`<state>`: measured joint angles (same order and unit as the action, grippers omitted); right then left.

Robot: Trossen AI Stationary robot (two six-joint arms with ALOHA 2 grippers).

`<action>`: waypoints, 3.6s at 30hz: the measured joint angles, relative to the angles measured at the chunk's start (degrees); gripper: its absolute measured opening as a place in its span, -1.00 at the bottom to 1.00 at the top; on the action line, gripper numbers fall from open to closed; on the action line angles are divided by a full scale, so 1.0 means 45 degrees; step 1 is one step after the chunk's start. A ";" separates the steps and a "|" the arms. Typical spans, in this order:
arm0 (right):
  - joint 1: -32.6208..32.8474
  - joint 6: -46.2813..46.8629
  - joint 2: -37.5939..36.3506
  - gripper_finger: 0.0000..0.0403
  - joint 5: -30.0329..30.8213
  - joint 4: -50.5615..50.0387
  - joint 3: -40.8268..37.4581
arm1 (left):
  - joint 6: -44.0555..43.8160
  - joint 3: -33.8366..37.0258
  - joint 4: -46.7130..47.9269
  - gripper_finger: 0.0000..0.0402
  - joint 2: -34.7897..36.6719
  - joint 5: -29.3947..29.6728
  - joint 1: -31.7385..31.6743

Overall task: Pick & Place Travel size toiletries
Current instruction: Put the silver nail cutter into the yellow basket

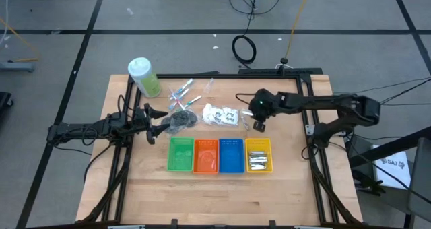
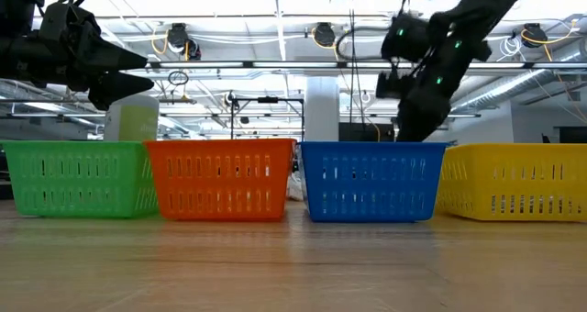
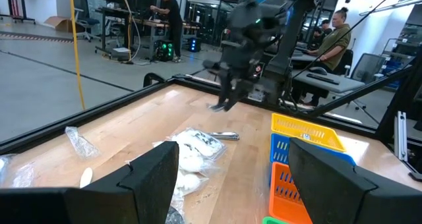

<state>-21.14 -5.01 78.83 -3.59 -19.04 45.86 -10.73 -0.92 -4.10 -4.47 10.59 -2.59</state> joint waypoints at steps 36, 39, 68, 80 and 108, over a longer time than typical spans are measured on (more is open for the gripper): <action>0.5648 0.5174 -0.2823 -0.71 -0.0922 -0.0650 -0.2042 | 0.0002 -0.0003 0.0000 0.40 -0.0001 -0.0002 0.0000; 0.5643 0.5336 -0.2823 -0.63 -0.0924 -0.0689 -0.2042 | 0.0002 -0.0003 0.0000 0.40 0.0000 -0.0003 0.0000; 0.3085 0.3313 -0.2217 -0.06 0.0887 0.2015 -0.1001 | 0.0000 -0.0002 0.0000 0.40 -0.0003 0.0000 0.0000; 0.1345 0.2243 0.2361 0.06 0.1161 -0.0024 0.1434 | 0.0002 -0.0003 0.0000 0.40 -0.0001 0.0000 0.0000; 0.0354 0.1852 0.3467 0.00 0.2398 -0.2636 0.1532 | 0.0001 -0.0003 0.0000 0.40 -0.0004 0.0000 0.0000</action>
<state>-19.55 3.32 94.43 7.20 -30.90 52.75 -10.72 -0.93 -4.10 -4.49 10.59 -2.59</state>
